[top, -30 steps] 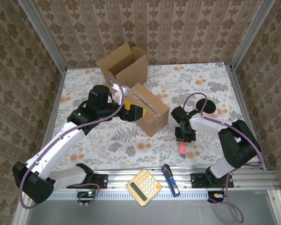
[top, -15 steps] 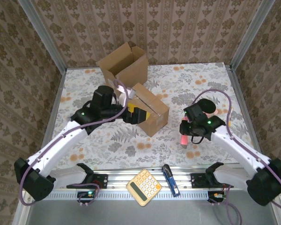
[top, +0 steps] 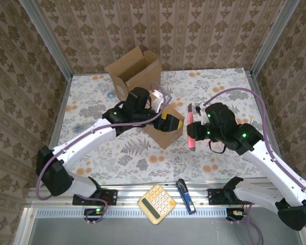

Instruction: Unpack the express box

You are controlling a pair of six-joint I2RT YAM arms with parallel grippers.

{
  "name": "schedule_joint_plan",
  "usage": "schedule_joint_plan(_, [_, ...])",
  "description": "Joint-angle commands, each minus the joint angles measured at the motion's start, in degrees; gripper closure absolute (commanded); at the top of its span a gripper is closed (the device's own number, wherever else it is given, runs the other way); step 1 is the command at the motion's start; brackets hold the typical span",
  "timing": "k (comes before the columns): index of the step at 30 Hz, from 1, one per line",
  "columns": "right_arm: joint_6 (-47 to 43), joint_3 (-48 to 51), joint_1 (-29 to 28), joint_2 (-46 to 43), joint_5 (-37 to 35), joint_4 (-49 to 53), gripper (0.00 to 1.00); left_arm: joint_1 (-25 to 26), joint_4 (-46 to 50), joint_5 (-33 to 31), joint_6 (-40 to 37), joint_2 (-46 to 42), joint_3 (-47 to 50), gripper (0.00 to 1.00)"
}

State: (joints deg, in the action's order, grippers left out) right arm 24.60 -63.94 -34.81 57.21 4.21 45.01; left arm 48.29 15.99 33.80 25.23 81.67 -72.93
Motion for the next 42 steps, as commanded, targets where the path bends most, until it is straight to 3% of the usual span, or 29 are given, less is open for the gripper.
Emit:
schedule_joint_plan(1, [-2.88,-2.93,-1.59,2.20,2.15,-0.01,0.91,0.81,-2.76,0.39,1.27,0.72,-2.71,0.16])
schedule_joint_plan(11, [-3.11,-5.65,-4.17,5.58,2.68,-2.20,0.95,0.93,-3.77,0.07,1.94,2.81,-2.86,0.21])
schedule_joint_plan(23, [-2.64,-6.70,-4.83,5.90,2.82,-3.66,0.98,0.96,-4.47,1.03,2.54,5.75,-3.11,0.46])
schedule_joint_plan(31, [-2.34,-6.99,-4.92,6.42,3.26,-5.05,0.99,0.93,-4.69,1.27,2.80,6.22,-2.92,0.74])
schedule_joint_plan(35, [-2.07,-6.91,-5.01,7.11,3.27,-5.41,0.99,0.92,-4.71,1.28,2.90,6.16,-3.01,1.00])
schedule_joint_plan(38, [-1.76,-6.76,-5.05,7.47,2.93,-5.69,0.99,0.92,-4.66,1.16,2.94,6.09,-2.98,1.00])
schedule_joint_plan(40, [-1.42,-6.85,-5.10,7.56,2.74,-5.73,0.95,0.85,-4.21,1.18,2.85,6.09,-3.16,1.00])
schedule_joint_plan(42, [-1.21,-6.81,-5.23,7.56,2.17,-5.72,0.79,0.65,-2.78,0.74,2.62,6.07,-3.91,1.00])
